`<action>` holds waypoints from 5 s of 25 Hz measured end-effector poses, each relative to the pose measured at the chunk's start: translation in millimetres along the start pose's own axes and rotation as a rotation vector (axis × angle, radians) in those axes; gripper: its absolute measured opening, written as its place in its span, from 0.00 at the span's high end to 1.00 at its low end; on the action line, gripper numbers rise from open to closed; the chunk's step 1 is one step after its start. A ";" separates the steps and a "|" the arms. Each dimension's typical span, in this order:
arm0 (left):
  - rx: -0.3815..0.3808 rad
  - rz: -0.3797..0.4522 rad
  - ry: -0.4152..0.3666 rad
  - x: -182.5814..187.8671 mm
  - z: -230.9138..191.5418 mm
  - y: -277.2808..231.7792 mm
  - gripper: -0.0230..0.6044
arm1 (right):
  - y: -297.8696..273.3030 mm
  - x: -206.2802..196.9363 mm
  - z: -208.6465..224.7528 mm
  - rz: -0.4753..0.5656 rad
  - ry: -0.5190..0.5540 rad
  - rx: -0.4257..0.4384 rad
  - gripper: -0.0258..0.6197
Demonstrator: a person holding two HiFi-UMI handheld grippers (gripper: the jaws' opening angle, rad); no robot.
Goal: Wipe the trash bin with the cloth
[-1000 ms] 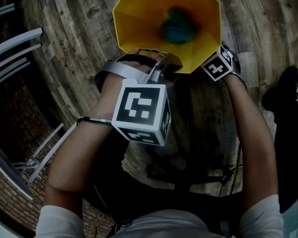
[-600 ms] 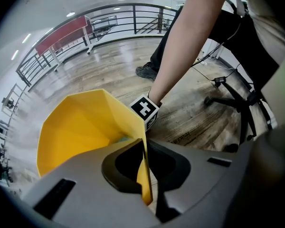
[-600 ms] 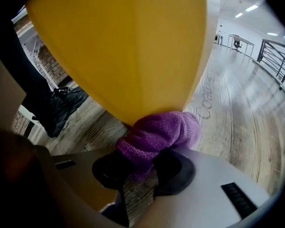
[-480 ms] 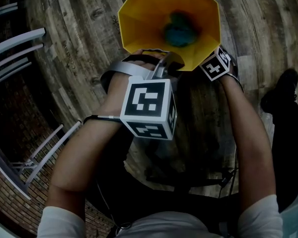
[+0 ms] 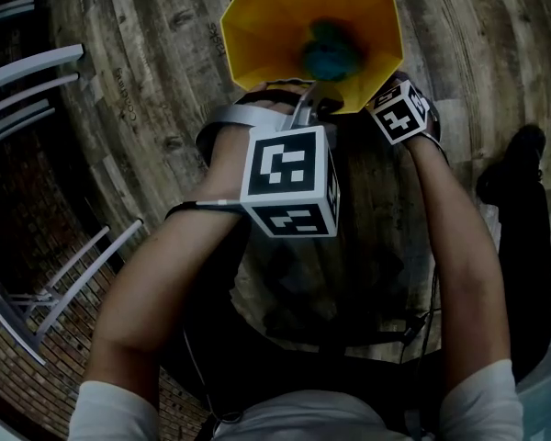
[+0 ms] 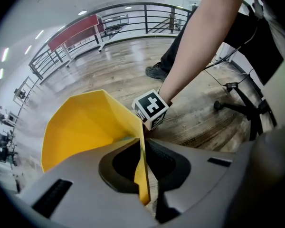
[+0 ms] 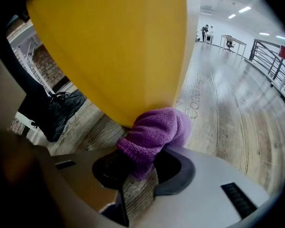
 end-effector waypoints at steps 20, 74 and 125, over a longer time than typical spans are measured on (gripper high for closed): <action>0.213 0.089 0.260 0.0 23.3 72.1 0.82 | 127.2 -12.9 -23.7 0.041 0.043 -0.122 0.79; 0.428 0.521 0.835 41.2 144.1 331.0 0.83 | 401.3 16.7 -185.8 0.218 0.151 -0.250 0.79; 0.394 0.704 0.957 72.6 189.4 373.6 0.83 | 495.0 25.5 -291.5 0.572 -0.001 -0.220 0.79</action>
Point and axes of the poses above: the fingertips, and each gripper's own axes: y backward along the fingers, z to its right, x out of its top, the point moved 5 cm from there along y, backward along the fingers, and after that the axes turned 8 degrees about x, right-handed, at the moved point
